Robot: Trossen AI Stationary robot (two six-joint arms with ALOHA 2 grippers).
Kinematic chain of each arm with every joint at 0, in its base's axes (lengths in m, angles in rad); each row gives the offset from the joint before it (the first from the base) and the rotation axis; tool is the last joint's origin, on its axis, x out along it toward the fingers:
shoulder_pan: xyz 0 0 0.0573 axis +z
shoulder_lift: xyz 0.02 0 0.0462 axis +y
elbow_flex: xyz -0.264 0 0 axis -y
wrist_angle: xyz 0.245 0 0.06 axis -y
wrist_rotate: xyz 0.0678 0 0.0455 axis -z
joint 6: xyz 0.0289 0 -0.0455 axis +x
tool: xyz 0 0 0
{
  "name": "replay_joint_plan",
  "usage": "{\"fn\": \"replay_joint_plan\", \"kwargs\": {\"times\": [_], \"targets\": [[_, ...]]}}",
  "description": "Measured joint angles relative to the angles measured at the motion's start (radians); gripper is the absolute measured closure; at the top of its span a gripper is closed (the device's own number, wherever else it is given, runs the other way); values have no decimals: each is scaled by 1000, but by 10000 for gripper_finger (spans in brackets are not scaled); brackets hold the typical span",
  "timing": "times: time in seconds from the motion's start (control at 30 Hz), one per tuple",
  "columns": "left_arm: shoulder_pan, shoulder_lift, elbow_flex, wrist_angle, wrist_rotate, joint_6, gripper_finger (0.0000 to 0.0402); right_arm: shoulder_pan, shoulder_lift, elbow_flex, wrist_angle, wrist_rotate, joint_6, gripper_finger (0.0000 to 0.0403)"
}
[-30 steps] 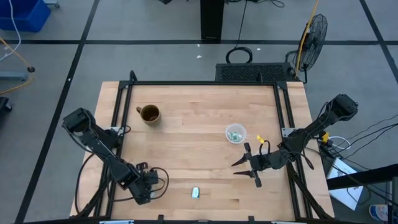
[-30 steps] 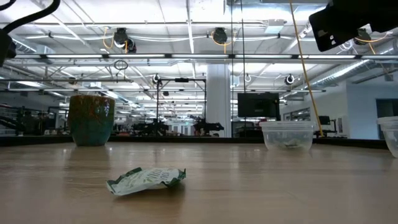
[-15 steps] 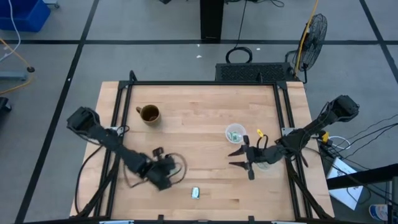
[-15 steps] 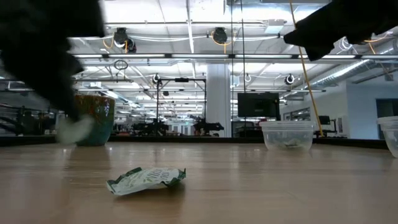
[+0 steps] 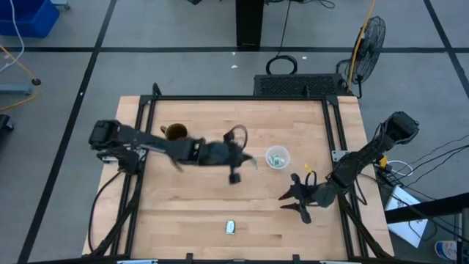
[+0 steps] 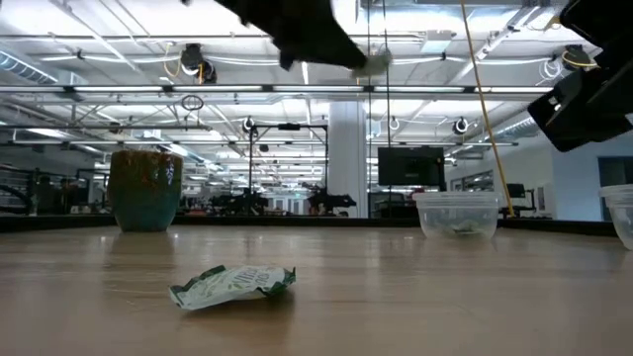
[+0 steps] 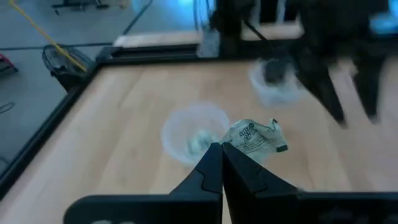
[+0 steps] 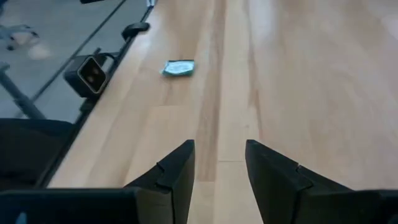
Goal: Pick and place items into bin
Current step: Put the white stevia packet into the top transparent bin
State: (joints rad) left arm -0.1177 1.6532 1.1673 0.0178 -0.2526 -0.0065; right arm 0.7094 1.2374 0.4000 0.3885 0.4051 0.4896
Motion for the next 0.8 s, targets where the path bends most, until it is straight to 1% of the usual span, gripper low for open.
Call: {"fn": "replay_joint_plan", "kwargs": {"times": [0.07,0.13,0.2,0.37,0.5,0.6,0.67,0.8], "targets": [[44,43,24,12,40,20,393,3,0,-3,0,35,-8,268],[75,114,68,41,55,53,390,1,-3,-3,0,78,-14,268],[94,191,112,31,59,73,391,-2,-5,-3,-10,111,-30,268],[135,381,248,38,49,76,396,-3,-4,-4,-88,121,-22,268],[157,476,341,45,43,76,384,-8,-4,-5,-156,132,7,268],[164,506,379,38,44,80,387,-10,-4,-4,-198,171,26,268],[167,514,389,45,54,84,393,-10,-4,-5,-221,175,30,268],[169,514,392,30,142,83,396,-10,-4,-5,-231,175,30,268]]}}
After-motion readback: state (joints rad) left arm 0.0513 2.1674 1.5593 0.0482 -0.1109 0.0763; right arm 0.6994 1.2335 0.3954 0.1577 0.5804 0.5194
